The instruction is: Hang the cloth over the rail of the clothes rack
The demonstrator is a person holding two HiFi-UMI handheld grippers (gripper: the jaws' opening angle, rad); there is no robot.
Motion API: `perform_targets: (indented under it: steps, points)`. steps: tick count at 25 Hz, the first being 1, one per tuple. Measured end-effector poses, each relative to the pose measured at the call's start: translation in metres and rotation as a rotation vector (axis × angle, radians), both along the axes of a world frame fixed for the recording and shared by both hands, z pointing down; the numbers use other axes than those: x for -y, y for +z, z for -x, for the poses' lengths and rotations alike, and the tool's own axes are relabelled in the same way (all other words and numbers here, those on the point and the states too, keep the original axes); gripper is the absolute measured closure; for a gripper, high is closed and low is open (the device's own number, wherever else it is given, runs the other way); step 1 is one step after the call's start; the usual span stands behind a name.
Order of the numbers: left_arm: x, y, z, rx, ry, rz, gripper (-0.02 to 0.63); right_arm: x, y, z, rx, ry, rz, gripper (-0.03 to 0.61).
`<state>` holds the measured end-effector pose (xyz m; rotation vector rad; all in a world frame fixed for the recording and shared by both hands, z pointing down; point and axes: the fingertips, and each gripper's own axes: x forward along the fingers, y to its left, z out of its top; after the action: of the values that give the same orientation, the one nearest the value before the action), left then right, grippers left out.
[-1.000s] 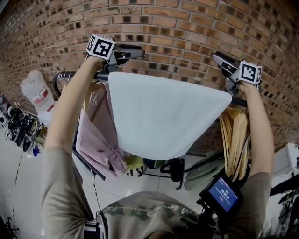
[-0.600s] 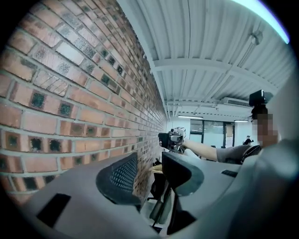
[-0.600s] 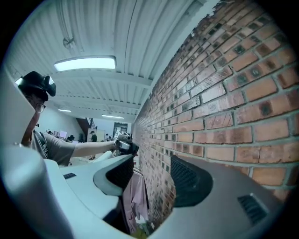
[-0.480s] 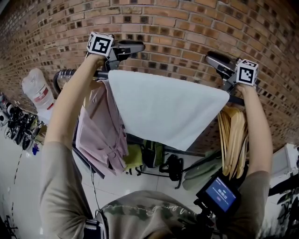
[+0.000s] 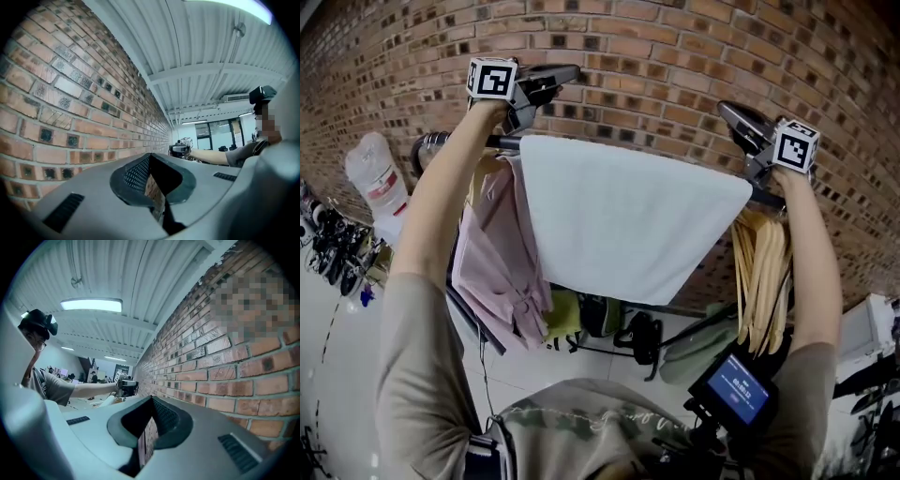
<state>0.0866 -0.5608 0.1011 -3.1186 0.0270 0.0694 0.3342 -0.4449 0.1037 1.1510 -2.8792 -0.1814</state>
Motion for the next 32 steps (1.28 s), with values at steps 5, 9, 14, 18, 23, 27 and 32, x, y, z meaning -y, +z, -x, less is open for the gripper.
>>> perform_targets:
  steps: [5, 9, 14, 18, 23, 27, 32]
  points:
    - [-0.014, -0.018, 0.015, -0.045, 0.009, -0.027, 0.607, -0.003, -0.013, -0.005, 0.074, 0.018, -0.018, 0.571]
    - [-0.035, -0.029, 0.024, -0.071, 0.043, -0.028, 0.607, -0.018, -0.037, -0.001, 0.115, 0.011, -0.034, 0.571]
    - [-0.067, -0.035, 0.044, -0.082, 0.081, -0.019, 0.607, -0.05, -0.048, 0.022, 0.078, -0.02, -0.034, 0.571]
    - [-0.106, -0.026, 0.066, -0.052, 0.127, -0.077, 0.607, -0.082, -0.036, 0.042, 0.056, -0.042, -0.014, 0.571]
    - [-0.147, -0.004, 0.08, -0.029, 0.168, -0.096, 0.607, -0.125, -0.006, 0.063, 0.044, -0.047, 0.004, 0.571]
    - [-0.18, 0.016, 0.091, -0.008, 0.195, -0.102, 0.607, -0.157, 0.013, 0.079, 0.063, -0.058, 0.017, 0.571]
    - [-0.215, 0.048, 0.112, -0.027, 0.258, -0.063, 0.607, -0.201, 0.046, 0.097, 0.051, -0.081, -0.006, 0.571]
